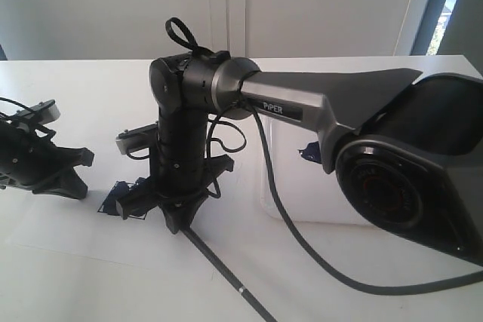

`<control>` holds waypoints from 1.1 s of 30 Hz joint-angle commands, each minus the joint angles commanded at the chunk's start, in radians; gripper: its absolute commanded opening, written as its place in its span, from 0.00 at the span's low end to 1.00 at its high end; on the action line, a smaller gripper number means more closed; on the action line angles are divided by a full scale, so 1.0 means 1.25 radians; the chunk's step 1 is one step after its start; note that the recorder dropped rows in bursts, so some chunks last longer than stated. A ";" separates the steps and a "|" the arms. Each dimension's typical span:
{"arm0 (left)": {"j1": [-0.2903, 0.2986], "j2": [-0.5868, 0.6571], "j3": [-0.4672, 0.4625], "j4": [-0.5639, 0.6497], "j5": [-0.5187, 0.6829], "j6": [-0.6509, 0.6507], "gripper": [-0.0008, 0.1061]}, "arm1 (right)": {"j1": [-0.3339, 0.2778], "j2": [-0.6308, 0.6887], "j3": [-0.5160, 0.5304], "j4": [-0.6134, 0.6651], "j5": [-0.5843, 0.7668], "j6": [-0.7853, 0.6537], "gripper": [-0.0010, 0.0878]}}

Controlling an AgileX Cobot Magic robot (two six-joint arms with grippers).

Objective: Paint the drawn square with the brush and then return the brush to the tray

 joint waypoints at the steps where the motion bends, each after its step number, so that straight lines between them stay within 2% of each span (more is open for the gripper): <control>1: 0.000 0.000 0.000 0.000 0.000 0.000 0.01 | 0.000 0.000 0.006 0.000 0.000 0.000 0.01; 11: 0.000 0.000 0.000 0.000 -0.002 0.000 0.01 | 0.000 -0.022 0.069 -0.015 0.000 0.000 0.01; 21: 0.000 0.000 0.000 0.000 -0.002 -0.002 0.01 | -0.003 -0.049 0.072 -0.047 0.000 0.014 0.01; 29: 0.000 0.000 0.000 0.000 -0.005 -0.007 0.01 | -0.006 -0.098 0.115 -0.056 0.000 0.014 0.01; 33: 0.000 0.000 0.000 0.000 -0.009 -0.007 0.01 | -0.013 -0.152 0.115 -0.151 0.000 0.023 0.01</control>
